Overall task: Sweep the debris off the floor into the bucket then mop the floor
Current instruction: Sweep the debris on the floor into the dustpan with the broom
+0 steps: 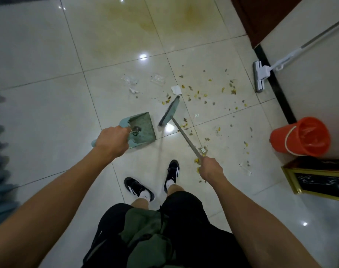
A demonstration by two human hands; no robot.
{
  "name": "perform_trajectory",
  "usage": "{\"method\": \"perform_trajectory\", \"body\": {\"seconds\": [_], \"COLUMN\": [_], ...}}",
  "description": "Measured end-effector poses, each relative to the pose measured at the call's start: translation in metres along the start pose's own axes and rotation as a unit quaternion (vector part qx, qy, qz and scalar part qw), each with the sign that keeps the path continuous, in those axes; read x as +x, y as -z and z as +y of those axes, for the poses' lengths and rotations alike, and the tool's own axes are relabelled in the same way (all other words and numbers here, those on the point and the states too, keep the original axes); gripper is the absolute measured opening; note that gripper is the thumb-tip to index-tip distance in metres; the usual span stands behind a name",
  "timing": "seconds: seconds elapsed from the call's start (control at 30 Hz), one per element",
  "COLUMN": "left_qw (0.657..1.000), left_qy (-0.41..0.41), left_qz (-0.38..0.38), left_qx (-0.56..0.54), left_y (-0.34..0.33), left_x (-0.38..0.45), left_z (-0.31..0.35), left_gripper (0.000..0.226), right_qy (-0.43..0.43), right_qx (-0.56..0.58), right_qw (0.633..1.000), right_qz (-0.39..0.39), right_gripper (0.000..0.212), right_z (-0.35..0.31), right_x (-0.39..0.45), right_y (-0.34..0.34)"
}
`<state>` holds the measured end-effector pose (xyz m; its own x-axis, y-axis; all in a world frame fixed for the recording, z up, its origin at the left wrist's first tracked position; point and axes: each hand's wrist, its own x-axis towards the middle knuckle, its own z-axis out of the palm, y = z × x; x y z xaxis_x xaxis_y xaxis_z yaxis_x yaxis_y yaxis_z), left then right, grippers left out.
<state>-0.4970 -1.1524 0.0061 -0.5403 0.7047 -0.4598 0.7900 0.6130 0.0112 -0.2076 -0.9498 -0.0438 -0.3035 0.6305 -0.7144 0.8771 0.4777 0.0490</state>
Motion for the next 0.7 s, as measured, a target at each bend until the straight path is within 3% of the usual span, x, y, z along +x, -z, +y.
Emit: {"method": "perform_trajectory", "body": {"seconds": [0.43, 0.7], "left_qw": [0.991, 0.987], "left_qy": [0.133, 0.156], "left_qz": [-0.010, -0.040], "left_qx": [-0.019, -0.015], "left_y": [-0.033, -0.037], "left_x": [-0.067, -0.074], "left_z": [-0.104, -0.094], "left_gripper": [0.037, 0.036], "right_qy": [0.140, 0.150], "right_qx": [-0.064, -0.076], "right_qw": [0.988, 0.985], "right_qz": [-0.009, -0.028], "right_gripper": [0.034, 0.034], "right_z": [-0.129, -0.130], "right_x": [0.005, 0.016], "right_y": [-0.010, -0.027]}}
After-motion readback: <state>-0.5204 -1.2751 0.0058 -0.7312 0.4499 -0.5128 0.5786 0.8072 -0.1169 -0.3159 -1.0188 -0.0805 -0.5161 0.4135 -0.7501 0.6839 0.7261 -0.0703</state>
